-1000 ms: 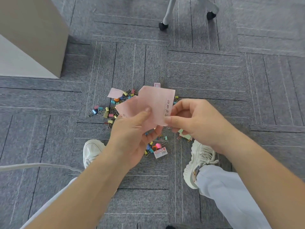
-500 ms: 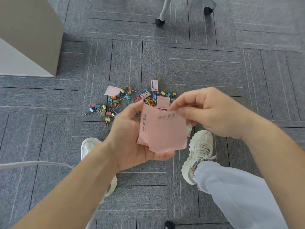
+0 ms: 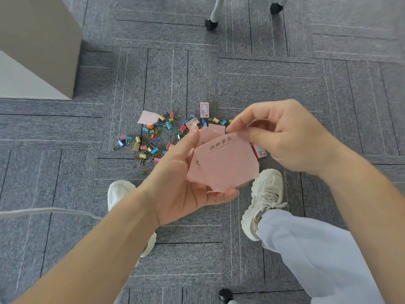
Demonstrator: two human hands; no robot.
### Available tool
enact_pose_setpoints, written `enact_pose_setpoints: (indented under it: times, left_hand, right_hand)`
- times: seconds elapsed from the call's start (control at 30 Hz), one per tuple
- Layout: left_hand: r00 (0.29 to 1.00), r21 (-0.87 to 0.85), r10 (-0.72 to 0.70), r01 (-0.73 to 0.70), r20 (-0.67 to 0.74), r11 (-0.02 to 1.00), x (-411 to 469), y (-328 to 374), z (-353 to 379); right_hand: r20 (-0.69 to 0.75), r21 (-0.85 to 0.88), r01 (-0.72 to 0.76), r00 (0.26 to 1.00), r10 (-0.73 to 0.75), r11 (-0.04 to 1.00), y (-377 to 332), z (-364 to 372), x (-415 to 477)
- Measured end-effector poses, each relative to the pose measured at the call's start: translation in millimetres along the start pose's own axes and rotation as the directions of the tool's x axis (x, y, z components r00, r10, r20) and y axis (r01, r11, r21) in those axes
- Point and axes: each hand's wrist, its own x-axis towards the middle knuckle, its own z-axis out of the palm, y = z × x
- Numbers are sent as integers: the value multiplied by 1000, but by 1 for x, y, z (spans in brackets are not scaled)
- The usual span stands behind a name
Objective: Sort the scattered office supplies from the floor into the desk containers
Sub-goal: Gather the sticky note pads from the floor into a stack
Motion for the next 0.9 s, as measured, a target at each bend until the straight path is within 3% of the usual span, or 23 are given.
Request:
enact_pose_setpoints:
  times: [0.4,0.67,0.77,0.83,0.9]
  left_hand:
    - [983,7,-41,40,177,999,-9,2,-1]
    - [963,30,-51,45,264,999,-10,0,0]
    - [958,15,-55,53,280,999,-8,0,-2]
    - [960,23,-55,51,273,998,-7,1,-2]
    - [956,25,-46,41,289,999,-7,0,-3]
  right_hand:
    - [-10,68,71,997,-71,995,-6,4,5]
    - [-98,-75,164,980,-171,984,-4,19,5]
    - [-83,-25,85,993,-87,996,-4,9,6]
    - [-23,-2,-30,999,30,1000,-2,5,6]
    - [48,-30,-54,997,56,998,0,8,5]
